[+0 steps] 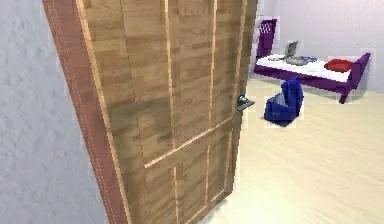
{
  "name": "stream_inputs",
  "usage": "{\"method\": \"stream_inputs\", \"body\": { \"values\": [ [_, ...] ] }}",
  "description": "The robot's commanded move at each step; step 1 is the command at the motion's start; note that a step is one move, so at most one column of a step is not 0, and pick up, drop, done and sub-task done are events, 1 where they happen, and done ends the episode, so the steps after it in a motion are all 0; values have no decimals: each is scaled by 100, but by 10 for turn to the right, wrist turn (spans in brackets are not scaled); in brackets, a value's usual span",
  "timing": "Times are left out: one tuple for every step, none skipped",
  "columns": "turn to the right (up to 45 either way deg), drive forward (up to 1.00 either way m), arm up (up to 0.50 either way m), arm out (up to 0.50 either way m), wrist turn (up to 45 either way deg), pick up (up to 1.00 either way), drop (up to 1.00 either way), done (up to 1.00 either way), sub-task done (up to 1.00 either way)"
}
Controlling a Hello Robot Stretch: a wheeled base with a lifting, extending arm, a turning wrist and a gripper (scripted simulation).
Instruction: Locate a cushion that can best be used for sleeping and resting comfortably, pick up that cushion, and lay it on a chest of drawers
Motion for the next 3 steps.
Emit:
{"method": "stream_inputs", "body": {
  "values": [
    [0,5,0,0,0,0,0,0,0],
    [420,0,0,0,0,0,0,0,0],
    [0,45,0,0,0,0,0,0,0]
  ]
}}
